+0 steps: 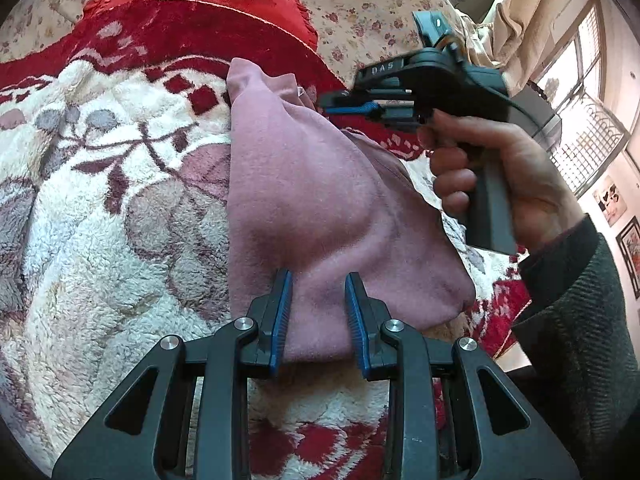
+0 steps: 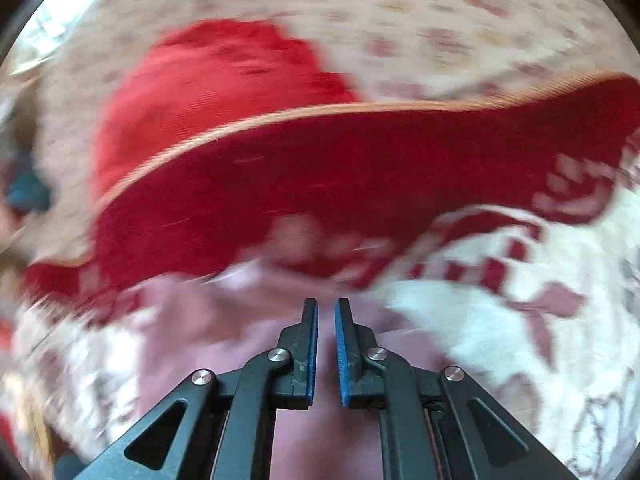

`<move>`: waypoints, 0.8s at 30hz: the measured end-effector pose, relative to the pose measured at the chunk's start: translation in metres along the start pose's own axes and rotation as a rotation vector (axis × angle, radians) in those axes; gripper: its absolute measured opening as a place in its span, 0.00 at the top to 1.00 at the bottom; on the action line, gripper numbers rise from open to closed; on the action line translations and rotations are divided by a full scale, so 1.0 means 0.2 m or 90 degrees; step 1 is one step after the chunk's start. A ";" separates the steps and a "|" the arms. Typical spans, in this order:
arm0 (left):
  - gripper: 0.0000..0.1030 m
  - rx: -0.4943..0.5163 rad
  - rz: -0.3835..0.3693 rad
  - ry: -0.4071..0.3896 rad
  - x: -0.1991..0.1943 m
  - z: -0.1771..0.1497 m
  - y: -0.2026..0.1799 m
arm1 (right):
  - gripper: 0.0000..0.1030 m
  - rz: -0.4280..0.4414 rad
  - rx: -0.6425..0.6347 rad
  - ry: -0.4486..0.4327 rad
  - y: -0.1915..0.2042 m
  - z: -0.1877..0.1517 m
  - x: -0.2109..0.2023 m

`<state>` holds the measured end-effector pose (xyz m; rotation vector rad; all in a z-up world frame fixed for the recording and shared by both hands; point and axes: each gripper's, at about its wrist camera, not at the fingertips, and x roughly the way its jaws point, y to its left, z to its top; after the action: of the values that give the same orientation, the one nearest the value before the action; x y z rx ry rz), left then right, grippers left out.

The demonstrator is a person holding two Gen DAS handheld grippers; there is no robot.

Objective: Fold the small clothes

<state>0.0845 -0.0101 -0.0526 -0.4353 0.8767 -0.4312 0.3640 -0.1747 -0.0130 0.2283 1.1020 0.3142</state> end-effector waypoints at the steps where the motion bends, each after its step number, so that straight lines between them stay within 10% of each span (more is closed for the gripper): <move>1: 0.74 0.000 0.000 0.000 0.00 0.01 0.00 | 0.93 0.038 -0.049 0.016 0.08 -0.02 -0.01; 4: 0.74 0.003 -0.002 0.000 0.00 0.01 0.00 | 0.94 -0.023 -0.106 0.067 0.11 -0.07 0.06; 10: 0.74 0.006 -0.001 -0.002 0.00 0.01 0.00 | 0.96 -0.162 0.029 0.034 -0.28 -0.04 -0.02; 16: 0.74 0.014 0.004 -0.003 0.01 0.01 -0.01 | 0.95 0.033 -0.065 0.005 -0.06 -0.09 -0.18; 21: 0.74 0.021 0.008 -0.005 0.01 0.00 -0.02 | 0.94 -0.117 -0.044 0.039 -0.26 -0.21 -0.12; 24: 0.74 0.033 0.011 -0.003 0.02 0.00 -0.03 | 0.94 -0.075 -0.018 -0.027 -0.25 -0.25 -0.32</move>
<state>0.0857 -0.0160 -0.0519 -0.3803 0.8618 -0.4357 0.2999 -0.2424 0.0024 0.1432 1.0639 0.2188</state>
